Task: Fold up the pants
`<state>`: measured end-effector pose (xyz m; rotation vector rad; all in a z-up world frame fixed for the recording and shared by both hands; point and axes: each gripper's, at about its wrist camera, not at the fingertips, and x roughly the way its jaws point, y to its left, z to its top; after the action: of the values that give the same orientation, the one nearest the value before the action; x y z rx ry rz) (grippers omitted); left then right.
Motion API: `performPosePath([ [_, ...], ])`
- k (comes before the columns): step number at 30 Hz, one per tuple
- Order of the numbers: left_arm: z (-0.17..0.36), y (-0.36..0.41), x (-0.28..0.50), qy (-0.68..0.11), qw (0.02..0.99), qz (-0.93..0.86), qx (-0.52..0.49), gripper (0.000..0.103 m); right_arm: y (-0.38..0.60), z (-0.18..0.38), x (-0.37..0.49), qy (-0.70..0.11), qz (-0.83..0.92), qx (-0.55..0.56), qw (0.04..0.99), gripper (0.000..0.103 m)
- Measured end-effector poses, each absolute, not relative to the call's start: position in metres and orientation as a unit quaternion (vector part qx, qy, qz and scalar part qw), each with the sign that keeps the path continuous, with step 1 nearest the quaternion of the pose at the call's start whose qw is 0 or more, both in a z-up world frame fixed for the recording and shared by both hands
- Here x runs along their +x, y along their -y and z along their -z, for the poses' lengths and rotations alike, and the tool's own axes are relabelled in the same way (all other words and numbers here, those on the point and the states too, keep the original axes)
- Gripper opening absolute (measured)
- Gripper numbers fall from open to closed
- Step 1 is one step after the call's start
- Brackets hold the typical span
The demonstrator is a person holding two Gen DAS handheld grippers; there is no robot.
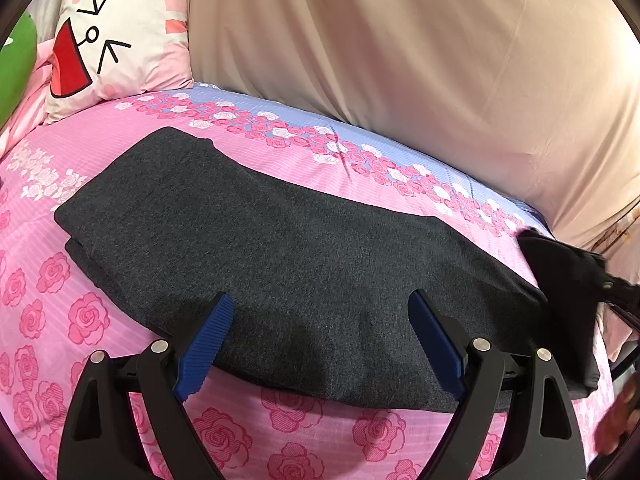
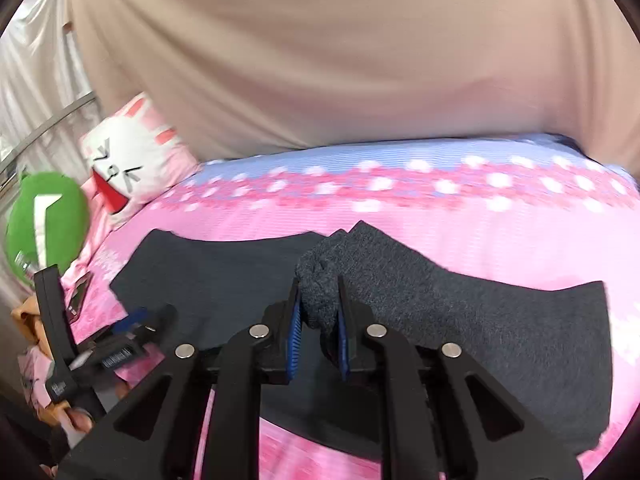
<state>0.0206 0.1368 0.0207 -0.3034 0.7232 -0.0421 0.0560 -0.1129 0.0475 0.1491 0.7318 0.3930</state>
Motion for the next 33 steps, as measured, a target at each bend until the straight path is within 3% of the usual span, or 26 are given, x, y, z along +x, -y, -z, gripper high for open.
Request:
performPosePath([
  [5,-0.02,-0.139,0.019,-0.352,0.923,0.02,-0.154,0.087,0.078,0.025,0.076,-0.437,-0.195,0.051,0.877,0.016],
  [6,-0.02,-0.142,0.019,-0.351,0.922,0.022,-0.16,0.087,0.084,0.019,0.068,-0.425,-0.201,0.063,0.88,0.022],
  [12,-0.013,-0.161,0.023,-0.358,0.907,0.028,-0.217,0.087,0.177,-0.035,0.022,-0.351,-0.129,0.101,0.922,0.025],
  [15,-0.014,-0.161,0.022,-0.358,0.908,0.026,-0.218,0.087,0.244,-0.036,0.001,-0.345,-0.038,0.117,0.931,0.025],
  [19,-0.016,-0.152,0.022,-0.355,0.914,0.02,-0.193,0.087,0.29,-0.016,-0.01,-0.359,-0.047,0.195,0.912,0.025],
  [25,-0.017,-0.145,0.02,-0.352,0.92,0.006,-0.17,0.087,0.223,0.002,0.026,-0.384,-0.136,0.16,0.899,0.025],
  [28,-0.017,-0.148,0.018,-0.35,0.921,0.002,-0.174,0.087,0.173,0.034,0.053,-0.439,-0.177,0.121,0.873,0.026],
  [30,-0.018,-0.154,0.017,-0.349,0.918,0.005,-0.188,0.087,0.153,0.029,0.05,-0.427,-0.161,0.06,0.888,0.028],
  [33,-0.024,-0.18,0.013,-0.351,0.912,0.003,-0.212,0.087,0.169,0.011,0.035,-0.405,-0.151,0.066,0.899,0.027],
])
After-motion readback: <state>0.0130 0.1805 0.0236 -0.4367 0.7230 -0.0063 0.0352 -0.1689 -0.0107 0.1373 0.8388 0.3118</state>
